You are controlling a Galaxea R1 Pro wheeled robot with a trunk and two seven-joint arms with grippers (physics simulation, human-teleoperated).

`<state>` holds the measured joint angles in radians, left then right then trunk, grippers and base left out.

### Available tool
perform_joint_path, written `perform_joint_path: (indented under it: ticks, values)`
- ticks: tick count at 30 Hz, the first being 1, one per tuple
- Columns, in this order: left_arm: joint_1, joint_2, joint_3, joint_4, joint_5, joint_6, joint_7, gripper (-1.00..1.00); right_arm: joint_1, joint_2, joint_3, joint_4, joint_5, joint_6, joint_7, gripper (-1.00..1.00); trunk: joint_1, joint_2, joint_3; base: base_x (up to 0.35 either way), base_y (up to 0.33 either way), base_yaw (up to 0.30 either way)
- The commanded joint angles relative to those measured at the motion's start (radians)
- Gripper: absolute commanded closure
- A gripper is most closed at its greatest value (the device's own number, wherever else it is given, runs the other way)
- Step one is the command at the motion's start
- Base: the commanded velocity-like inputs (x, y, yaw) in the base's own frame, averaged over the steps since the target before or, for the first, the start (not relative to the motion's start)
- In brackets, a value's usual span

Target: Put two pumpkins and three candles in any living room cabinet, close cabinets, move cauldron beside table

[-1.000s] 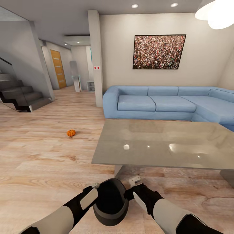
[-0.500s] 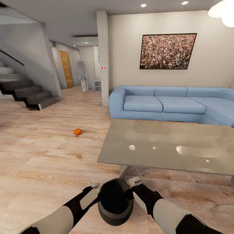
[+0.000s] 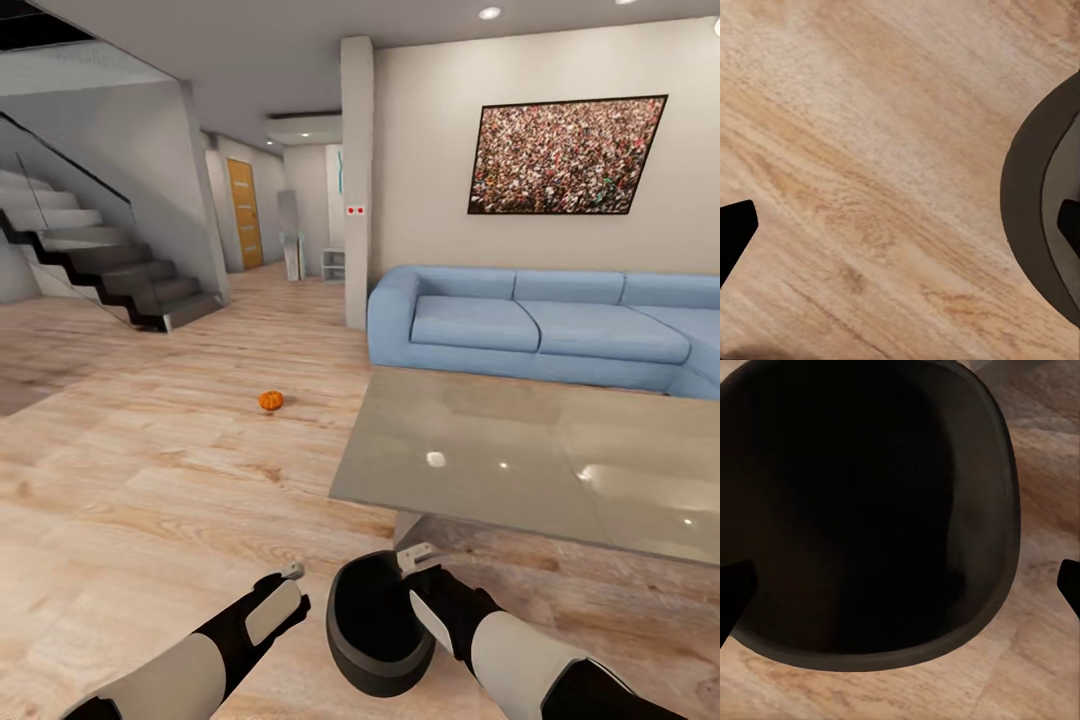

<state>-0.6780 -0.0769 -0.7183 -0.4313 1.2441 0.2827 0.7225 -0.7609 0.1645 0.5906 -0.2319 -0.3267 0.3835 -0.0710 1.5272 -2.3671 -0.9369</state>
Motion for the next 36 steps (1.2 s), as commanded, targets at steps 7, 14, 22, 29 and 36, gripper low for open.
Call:
perform_joint_path:
  ticks: [7,14,22,29,36]
  values:
    - [0.0,0.002,-0.001,0.002,0.001,0.0,-0.001,-1.0,0.0,0.001,0.0,0.0,0.0,0.0,0.0,-1.0,-0.023,0.042,0.019,0.0,0.0,0.013]
    - [0.0,0.002,-0.004,0.01,0.003,0.0,-0.003,-1.0,0.0,0.002,0.0,0.0,0.0,-0.004,0.0,-1.0,-0.05,0.091,0.041,0.0,0.0,0.0]
    - [0.001,0.002,-0.004,0.017,0.004,-0.002,-0.003,-1.0,0.0,0.003,0.001,0.003,-0.001,-0.006,0.0,-1.0,-0.081,0.147,0.066,0.0,0.0,0.0]
    - [0.002,0.003,-0.005,0.02,0.005,-0.003,-0.003,-1.0,0.0,0.003,0.001,0.004,-0.002,-0.01,0.0,-1.0,-0.107,0.196,0.088,0.0,0.0,0.0]
    - [0.003,0.0,-0.005,0.071,0.005,-0.003,-0.004,-1.0,0.001,0.002,0.003,0.006,-0.002,-0.011,0.0,-1.0,-0.134,0.245,0.11,0.0,0.0,0.0]
